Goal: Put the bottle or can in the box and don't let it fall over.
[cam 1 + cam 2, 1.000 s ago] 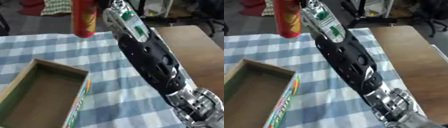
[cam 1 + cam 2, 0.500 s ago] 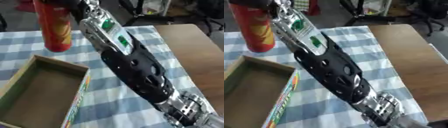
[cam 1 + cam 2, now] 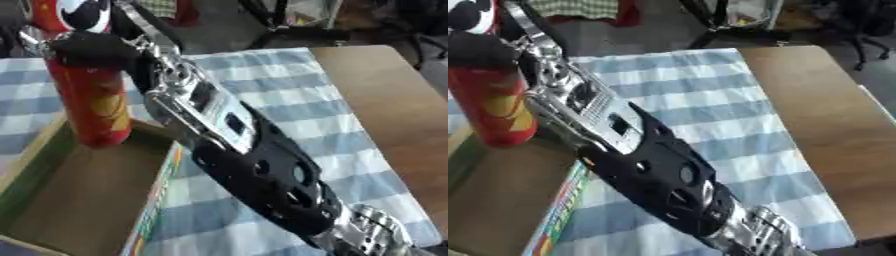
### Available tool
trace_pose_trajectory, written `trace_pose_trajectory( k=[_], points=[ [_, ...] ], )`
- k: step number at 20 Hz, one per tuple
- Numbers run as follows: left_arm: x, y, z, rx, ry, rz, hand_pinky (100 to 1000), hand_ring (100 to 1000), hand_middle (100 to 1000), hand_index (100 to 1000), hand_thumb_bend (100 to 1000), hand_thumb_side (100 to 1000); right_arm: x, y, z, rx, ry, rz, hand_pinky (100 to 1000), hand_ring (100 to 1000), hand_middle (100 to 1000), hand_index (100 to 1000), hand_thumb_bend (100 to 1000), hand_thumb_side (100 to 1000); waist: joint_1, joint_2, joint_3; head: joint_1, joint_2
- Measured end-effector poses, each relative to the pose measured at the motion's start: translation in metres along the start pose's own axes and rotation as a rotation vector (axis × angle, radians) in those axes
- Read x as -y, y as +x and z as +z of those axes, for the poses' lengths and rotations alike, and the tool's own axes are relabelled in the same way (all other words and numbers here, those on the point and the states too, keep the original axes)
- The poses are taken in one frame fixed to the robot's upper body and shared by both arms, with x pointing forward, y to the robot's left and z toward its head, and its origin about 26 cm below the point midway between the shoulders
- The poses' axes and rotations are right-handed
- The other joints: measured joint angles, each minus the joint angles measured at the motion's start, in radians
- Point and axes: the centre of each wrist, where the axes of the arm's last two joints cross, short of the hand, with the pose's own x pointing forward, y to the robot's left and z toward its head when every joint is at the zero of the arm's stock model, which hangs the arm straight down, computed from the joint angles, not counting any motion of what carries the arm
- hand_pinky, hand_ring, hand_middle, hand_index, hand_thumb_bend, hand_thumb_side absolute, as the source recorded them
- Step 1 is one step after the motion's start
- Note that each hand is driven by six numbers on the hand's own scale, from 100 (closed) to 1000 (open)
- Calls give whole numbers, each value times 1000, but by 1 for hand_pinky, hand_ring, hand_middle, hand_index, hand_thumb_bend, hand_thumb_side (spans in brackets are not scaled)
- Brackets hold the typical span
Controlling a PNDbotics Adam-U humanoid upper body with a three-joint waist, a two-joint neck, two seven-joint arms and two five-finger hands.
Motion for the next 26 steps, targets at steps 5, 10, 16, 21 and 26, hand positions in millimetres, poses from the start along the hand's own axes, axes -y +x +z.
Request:
trace_pose_trajectory(
  k=[5,10,16,21,26],
  points=[
    [-1,0,0,2,4,0,1000,779,886,804,390,619,2,-23,2,-26,-7,-32,846,645,595,500,100,100,-1,4,1,-1,-2],
    [-1,0,0,3,8,0,1000,779,886,804,390,621,6,-47,0,-37,-11,-61,854,688,619,544,100,100,-1,14,2,-5,-6],
    [-2,-1,0,-2,16,-2,1000,779,887,804,389,622,8,-71,-6,-25,15,-64,875,887,798,730,379,100,0,20,2,-9,-10],
    [-2,-1,-1,-1,21,-2,1000,779,887,804,388,622,14,-91,-10,-15,24,40,922,998,890,849,535,100,1,21,2,-9,-10],
    [-3,-1,-1,0,23,-2,1000,778,886,804,389,621,16,-100,-12,-18,51,142,942,1000,923,892,592,118,1,21,1,-9,-10]
  ],
)
